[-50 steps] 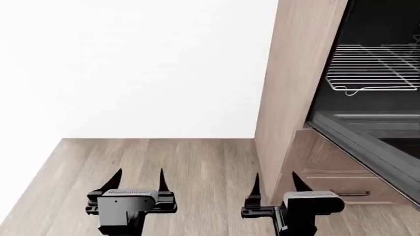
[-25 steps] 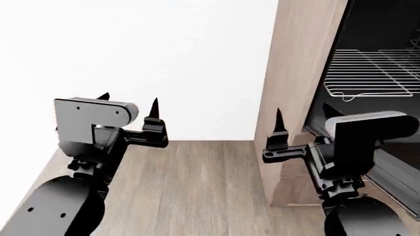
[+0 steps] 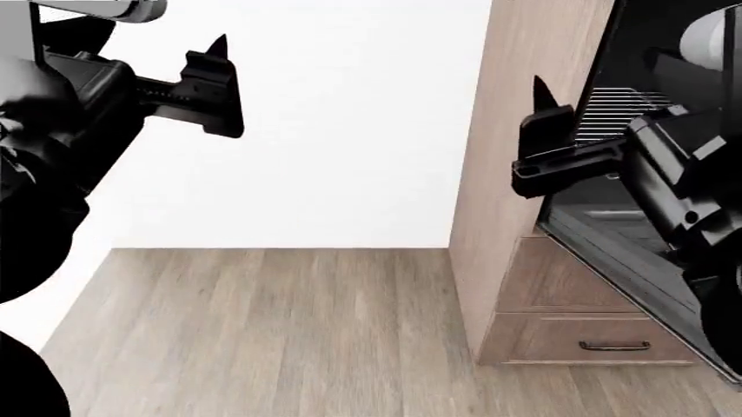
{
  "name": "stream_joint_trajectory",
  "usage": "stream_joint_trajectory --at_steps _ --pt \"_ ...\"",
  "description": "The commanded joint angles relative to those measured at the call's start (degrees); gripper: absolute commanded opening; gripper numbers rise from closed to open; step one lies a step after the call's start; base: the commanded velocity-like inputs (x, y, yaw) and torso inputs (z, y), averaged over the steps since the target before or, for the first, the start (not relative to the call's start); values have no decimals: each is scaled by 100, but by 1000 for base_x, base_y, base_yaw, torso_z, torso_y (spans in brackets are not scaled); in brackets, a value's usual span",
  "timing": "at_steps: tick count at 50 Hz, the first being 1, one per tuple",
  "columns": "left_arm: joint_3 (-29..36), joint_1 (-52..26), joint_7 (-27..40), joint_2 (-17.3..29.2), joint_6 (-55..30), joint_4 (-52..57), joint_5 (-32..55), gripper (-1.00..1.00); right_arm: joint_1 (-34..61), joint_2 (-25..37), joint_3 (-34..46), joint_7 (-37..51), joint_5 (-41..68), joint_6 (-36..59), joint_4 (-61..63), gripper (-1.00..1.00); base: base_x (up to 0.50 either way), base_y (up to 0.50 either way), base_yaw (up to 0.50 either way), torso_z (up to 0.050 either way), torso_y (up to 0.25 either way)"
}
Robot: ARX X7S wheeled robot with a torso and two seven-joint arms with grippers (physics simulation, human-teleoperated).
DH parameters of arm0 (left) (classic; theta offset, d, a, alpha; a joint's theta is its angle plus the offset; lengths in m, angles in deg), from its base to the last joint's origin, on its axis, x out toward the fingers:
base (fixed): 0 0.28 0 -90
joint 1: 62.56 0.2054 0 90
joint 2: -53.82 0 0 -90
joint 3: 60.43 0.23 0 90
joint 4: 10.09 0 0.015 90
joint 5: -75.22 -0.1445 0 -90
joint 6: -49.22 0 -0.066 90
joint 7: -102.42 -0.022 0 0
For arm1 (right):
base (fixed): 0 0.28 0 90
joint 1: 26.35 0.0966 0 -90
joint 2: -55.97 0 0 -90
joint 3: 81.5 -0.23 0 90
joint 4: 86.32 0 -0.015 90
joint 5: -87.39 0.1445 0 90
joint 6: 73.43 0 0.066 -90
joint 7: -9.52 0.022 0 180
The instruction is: Fully slide the oven rack out.
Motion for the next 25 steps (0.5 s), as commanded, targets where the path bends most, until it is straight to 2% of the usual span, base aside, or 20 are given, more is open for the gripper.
stream_joint_trajectory --at_steps 1,8,17,25 --pt "369 -846 603 580 3 -617 814 100 1665 862 1038 1752 2522 -106 -876 100 0 0 0 0 0" --pt "417 -1036 827 679 -83 -796 906 100 1835 1091 1219 1790 2677 -141 -1033 100 -17 -286 0 0 0" --pt "821 -1143 744 892 44 -856 765 100 2143 1500 1877 2159 3249 -291 -1278 100 -23 -489 0 0 0" --pt "792 -1074 834 972 96 -885 893 100 2000 1509 1815 1991 3051 -315 -1313 100 -21 -500 0 0 0"
